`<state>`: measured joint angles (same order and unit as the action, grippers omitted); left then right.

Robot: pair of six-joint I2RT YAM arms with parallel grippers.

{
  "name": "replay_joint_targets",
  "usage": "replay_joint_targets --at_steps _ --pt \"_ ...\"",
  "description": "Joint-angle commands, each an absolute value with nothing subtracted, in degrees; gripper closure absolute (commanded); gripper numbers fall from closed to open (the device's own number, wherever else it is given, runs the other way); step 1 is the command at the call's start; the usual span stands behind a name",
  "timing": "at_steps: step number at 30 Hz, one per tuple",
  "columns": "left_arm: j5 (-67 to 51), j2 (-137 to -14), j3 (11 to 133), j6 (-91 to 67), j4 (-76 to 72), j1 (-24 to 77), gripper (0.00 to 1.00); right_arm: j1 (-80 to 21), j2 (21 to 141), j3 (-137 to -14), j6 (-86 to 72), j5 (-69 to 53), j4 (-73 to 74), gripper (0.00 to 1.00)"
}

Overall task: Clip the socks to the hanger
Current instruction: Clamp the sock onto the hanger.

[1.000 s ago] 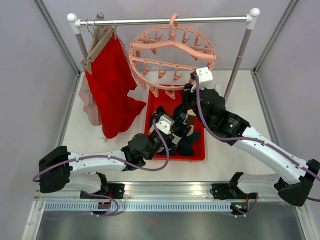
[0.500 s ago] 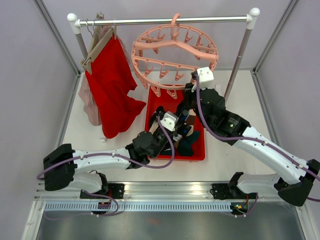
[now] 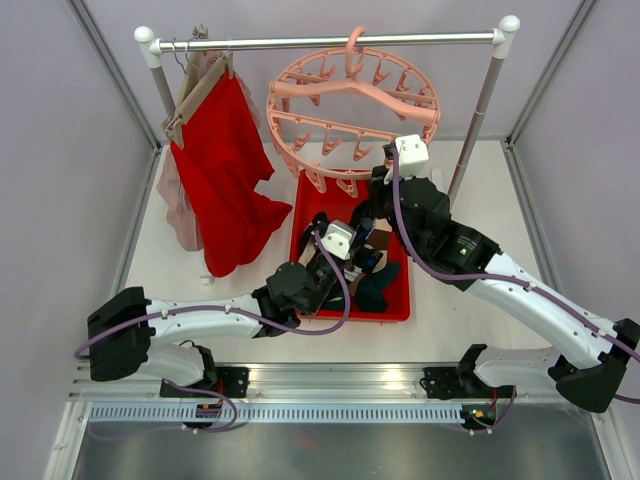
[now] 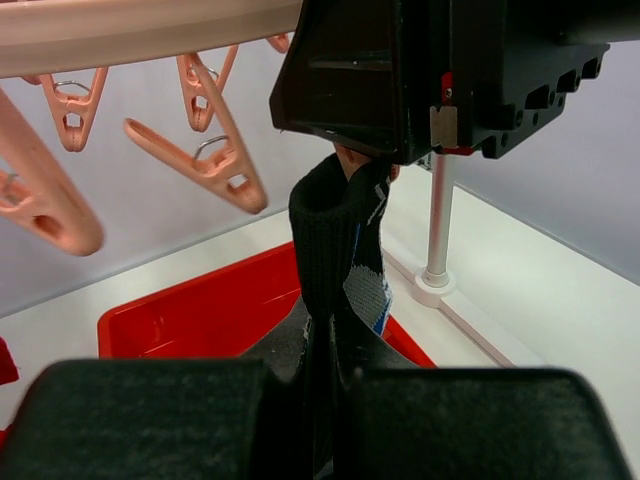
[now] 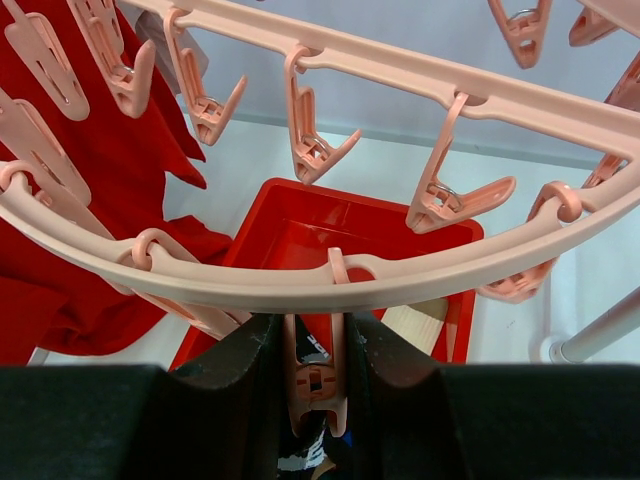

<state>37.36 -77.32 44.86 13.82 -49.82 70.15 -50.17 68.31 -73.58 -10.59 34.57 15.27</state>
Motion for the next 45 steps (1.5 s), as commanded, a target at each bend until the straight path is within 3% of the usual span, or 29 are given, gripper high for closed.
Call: replay_joint_targets --at_steps 1,30,33,45 --pt "38.06 -76.29 46.93 13.8 -51.42 70.49 0.98 -50.27 67.15 -75.14 -11.6 37.53 14.41 1.0" --pt "38.23 -76.11 49.92 8.79 -47.46 70.49 0.98 -50.19 66.45 -74.36 -13.8 36.04 13.45 1.0" --pt "38.58 -76.11 50.27 8.44 -47.11 70.49 0.98 -50.27 66.36 -74.36 -14.5 35.16 13.88 0.93" --pt "38.58 -74.89 51.5 7.03 -43.42 70.49 0.98 -50.27 64.69 -74.97 -16.52 33.66 16.34 0.49"
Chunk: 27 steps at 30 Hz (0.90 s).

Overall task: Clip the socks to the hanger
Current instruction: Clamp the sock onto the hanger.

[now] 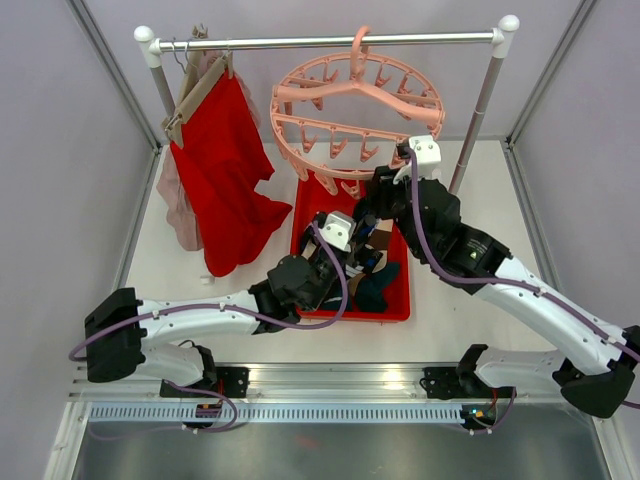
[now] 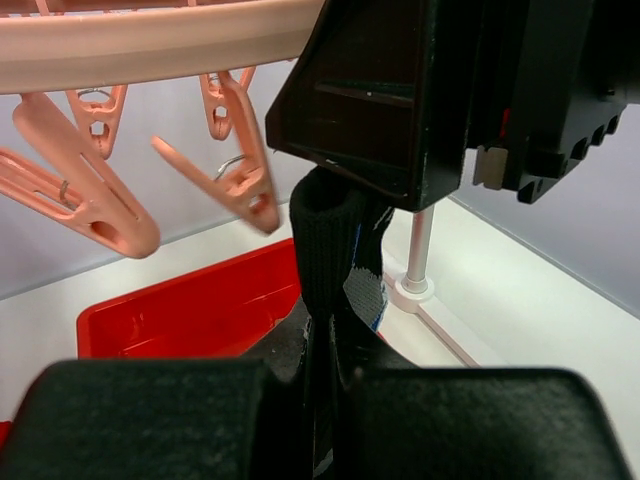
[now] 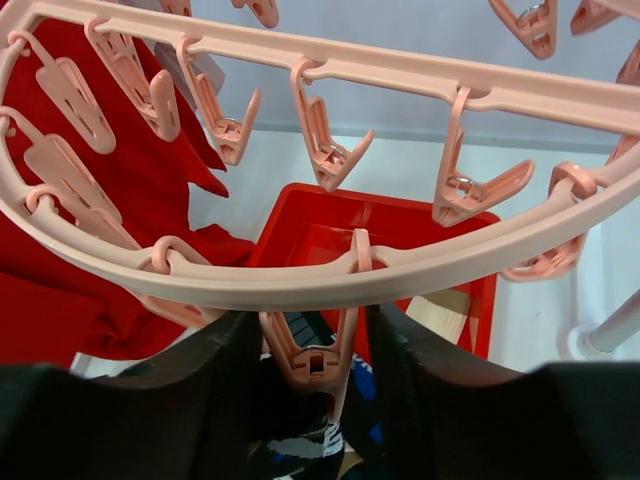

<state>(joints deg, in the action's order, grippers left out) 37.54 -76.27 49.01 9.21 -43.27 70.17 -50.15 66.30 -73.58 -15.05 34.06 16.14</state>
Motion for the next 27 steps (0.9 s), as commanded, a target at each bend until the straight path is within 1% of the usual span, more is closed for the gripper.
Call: replay_joint_targets --at_steps 1,2,3,6,12,19,21,27 --pt "38.76 -74.71 51.59 6.94 -43.07 70.49 0.98 -50.19 64.51 -74.97 -16.78 33.58 16.35 0.46" --pt "38.85 -74.01 51.68 6.86 -42.54 70.49 0.98 -50.19 64.34 -74.88 -16.96 33.31 16.43 0.44" --pt "39.02 -73.66 51.77 6.59 -41.49 70.49 0.98 -50.27 64.16 -74.8 -17.14 33.22 16.61 0.4" --pt "40.25 -71.9 51.77 6.24 -38.69 70.58 0.98 -50.27 63.55 -74.62 -17.75 32.43 17.22 0.35" --pt "45.69 -65.76 52.21 7.99 -31.4 70.4 0.98 -50.27 60.65 -73.48 -18.9 31.2 18.54 0.3" --pt "48.78 -58.99 55.89 12.92 -23.13 68.82 0.98 -50.27 56.87 -69.44 -19.69 31.2 18.9 0.28" --pt "48.43 -57.93 58.0 13.01 -18.74 67.07 0.98 -50.27 56.43 -67.77 -20.04 31.2 18.9 0.28" --pt "46.76 -55.55 61.34 14.68 -13.29 61.97 0.98 -50.27 55.81 -63.02 -21.09 30.41 18.28 0.28"
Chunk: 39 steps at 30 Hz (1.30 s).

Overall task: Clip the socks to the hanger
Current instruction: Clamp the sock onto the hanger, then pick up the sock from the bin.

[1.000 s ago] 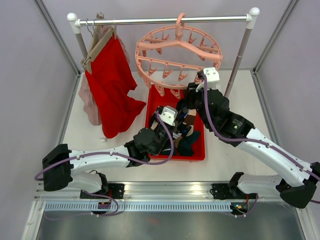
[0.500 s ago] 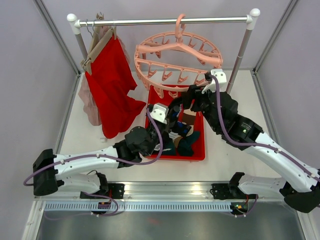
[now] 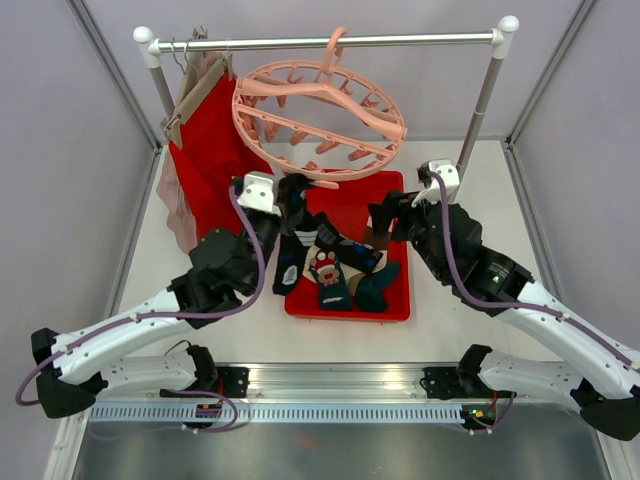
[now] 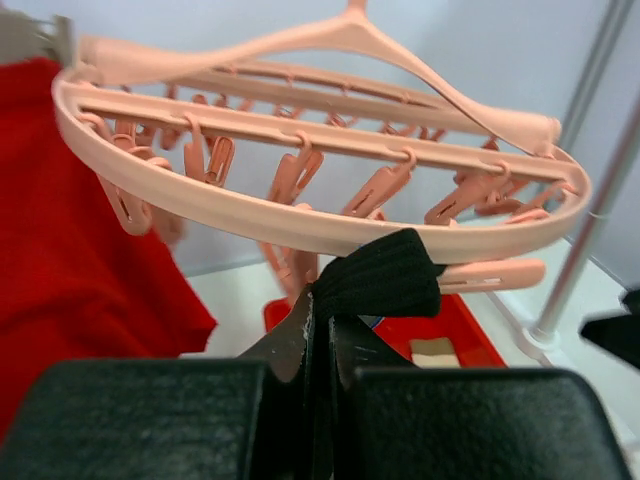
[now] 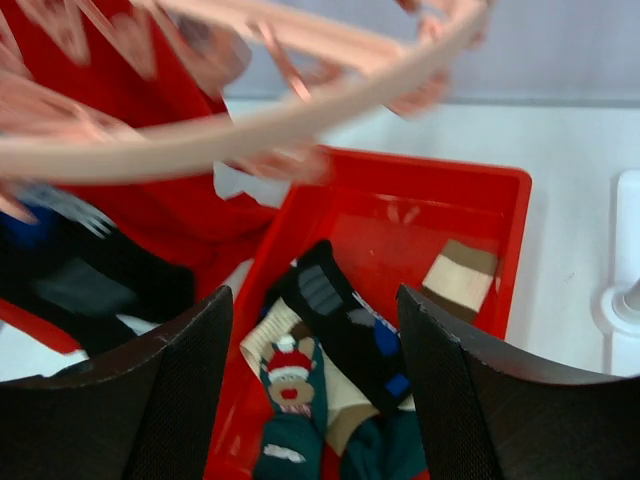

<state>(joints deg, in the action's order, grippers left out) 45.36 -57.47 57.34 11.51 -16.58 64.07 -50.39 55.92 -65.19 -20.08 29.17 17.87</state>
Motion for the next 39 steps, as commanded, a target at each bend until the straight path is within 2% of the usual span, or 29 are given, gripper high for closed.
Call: replay_joint_targets --at_steps 1,12,18,21,29,35,39 --pt "46.58 -55.55 61.7 14.76 -12.58 61.18 0.98 -50.19 55.81 -62.41 -21.09 30.32 18.11 0.27" --pt "43.33 -57.39 61.0 10.73 -8.44 56.08 0.98 -50.27 58.27 -57.04 -21.45 27.34 15.47 0.27" --pt "43.42 -59.94 57.66 7.39 -9.23 53.7 0.96 -50.27 61.25 -53.01 -18.2 18.04 10.03 0.27" --pt "43.5 -61.08 55.99 5.89 -10.02 52.21 0.94 -50.27 63.62 -50.45 -16.7 13.02 6.33 0.28" --pt "43.15 -63.02 55.28 3.69 -10.46 49.93 0.89 -50.27 71.45 -47.46 -16.08 11.78 0.44 0.29" --pt "42.98 -63.11 55.37 3.25 -10.9 49.13 0.8 -50.27 79.35 -46.85 -16.0 10.2 -4.91 0.28" --pt "42.37 -63.28 55.37 2.64 -10.81 49.04 0.79 -50.19 83.4 -46.49 -16.17 8.97 -7.73 0.29"
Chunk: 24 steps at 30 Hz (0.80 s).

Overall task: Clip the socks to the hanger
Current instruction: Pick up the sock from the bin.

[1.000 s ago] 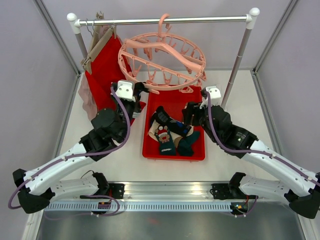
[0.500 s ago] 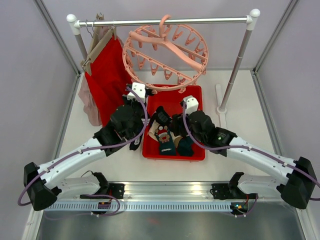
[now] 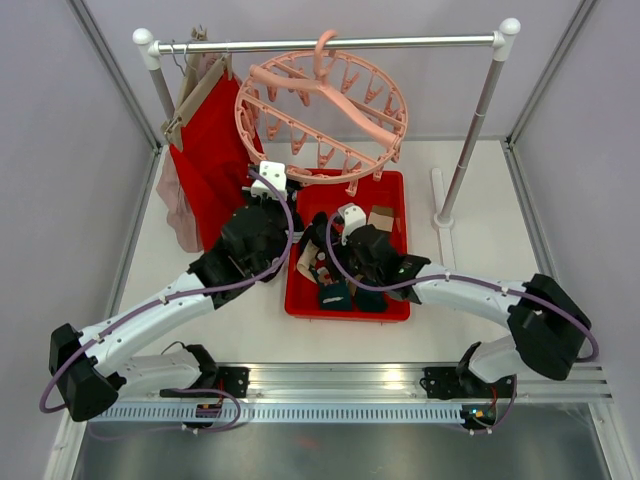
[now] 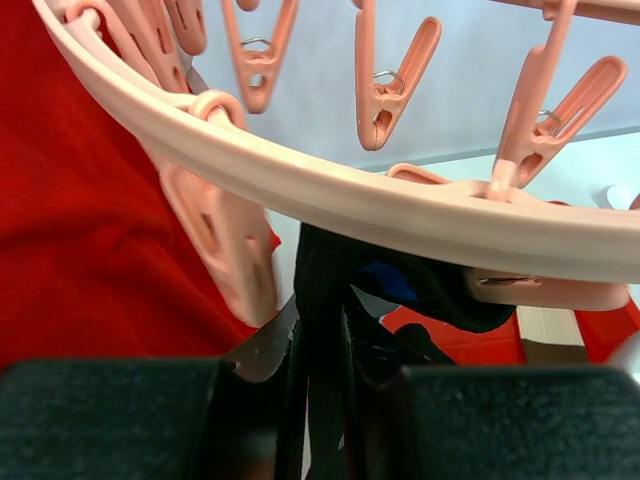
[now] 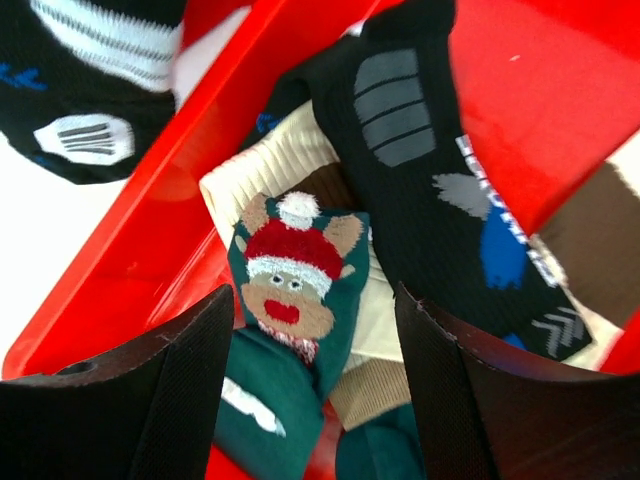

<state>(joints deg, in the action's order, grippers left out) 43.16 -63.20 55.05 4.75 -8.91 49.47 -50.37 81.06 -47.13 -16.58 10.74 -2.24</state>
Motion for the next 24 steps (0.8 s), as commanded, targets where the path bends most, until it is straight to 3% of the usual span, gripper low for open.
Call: replay_joint_targets --at_steps 1,6,15,24 --pt "42.19 -63.28 55.37 2.38 -10.9 49.04 0.79 -50.19 84.28 -46.49 -16.17 8.96 -8.87 0.29" --pt "41.22 -63.28 55.63 1.94 -10.9 48.96 0.78 -49.84 89.55 -47.37 -16.17 8.44 -11.16 0.32" --pt "40.08 -62.58 55.63 1.23 -10.37 48.96 0.76 -48.87 93.87 -48.16 -17.05 8.53 -13.62 0.45" --pt "38.41 -61.61 55.46 -1.58 -8.18 48.95 0.74 -48.6 90.89 -46.76 -18.89 7.56 -14.33 0.86"
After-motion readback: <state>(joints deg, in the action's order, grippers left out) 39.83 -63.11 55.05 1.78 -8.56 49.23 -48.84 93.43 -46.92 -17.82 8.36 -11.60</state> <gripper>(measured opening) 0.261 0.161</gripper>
